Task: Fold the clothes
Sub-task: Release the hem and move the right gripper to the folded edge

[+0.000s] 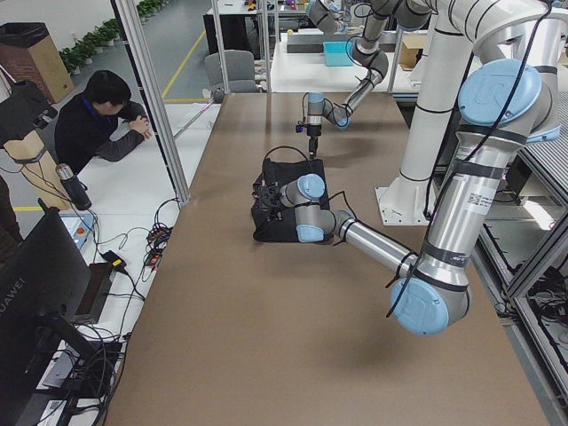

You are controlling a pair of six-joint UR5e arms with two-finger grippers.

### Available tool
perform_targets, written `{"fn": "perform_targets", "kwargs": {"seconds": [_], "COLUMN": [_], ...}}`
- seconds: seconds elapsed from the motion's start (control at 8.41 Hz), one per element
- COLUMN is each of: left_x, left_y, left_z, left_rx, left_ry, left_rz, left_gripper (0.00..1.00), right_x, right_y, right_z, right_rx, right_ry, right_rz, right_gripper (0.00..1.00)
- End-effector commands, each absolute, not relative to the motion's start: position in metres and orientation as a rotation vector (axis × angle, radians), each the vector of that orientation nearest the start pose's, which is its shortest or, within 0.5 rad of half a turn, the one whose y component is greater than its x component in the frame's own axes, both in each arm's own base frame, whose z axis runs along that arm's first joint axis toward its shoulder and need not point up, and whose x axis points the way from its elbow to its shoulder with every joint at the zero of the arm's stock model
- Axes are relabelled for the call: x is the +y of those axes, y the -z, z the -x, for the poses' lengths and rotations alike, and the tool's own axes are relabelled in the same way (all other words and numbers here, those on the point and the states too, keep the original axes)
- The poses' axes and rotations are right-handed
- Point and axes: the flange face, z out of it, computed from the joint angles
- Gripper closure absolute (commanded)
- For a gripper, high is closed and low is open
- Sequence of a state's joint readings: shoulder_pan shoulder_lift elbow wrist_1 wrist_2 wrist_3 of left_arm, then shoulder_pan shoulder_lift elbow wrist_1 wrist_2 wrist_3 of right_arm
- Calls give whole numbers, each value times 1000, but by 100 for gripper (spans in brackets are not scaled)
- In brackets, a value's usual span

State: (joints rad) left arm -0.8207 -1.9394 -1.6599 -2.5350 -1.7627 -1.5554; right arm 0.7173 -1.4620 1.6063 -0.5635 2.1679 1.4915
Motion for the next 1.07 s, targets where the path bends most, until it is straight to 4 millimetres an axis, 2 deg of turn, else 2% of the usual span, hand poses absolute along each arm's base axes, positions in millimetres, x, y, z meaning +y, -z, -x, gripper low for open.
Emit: {"fn": "perform_targets", "kwargs": {"seconds": [0.0, 0.12, 0.24, 0.36, 0.48, 0.71, 0.95], "left_x": [-529, -529, -529, -529, -529, -530, -531], "left_y": [-305, -305, -305, -303, -303, -299, -303], "left_z": [-336, -336, -336, -336, -336, -337, -335], "left_rx": [1374, 1373, 1373, 1376, 1376, 1382, 1373], "left_ry": [529, 528, 528, 529, 529, 527, 534], "left_rz": [-436, -437, -437, -438, -438, -441, -440], "left_gripper": [6, 6, 6, 6, 6, 6, 6], "right_x": [-403, -402, -402, -396, -383, -358, -331], "right_y": [-474, -472, -466, -448, -441, -428, -411], "right_z": [383, 382, 384, 378, 378, 393, 410], "right_rx": [-1219, -1223, -1233, -1267, -1279, -1296, -1323], "right_ry": [-185, -185, -178, -154, -131, -81, -21], "right_rz": [63, 64, 63, 57, 63, 78, 97], "right_gripper": [7, 51, 100, 100, 100, 100, 100]}}
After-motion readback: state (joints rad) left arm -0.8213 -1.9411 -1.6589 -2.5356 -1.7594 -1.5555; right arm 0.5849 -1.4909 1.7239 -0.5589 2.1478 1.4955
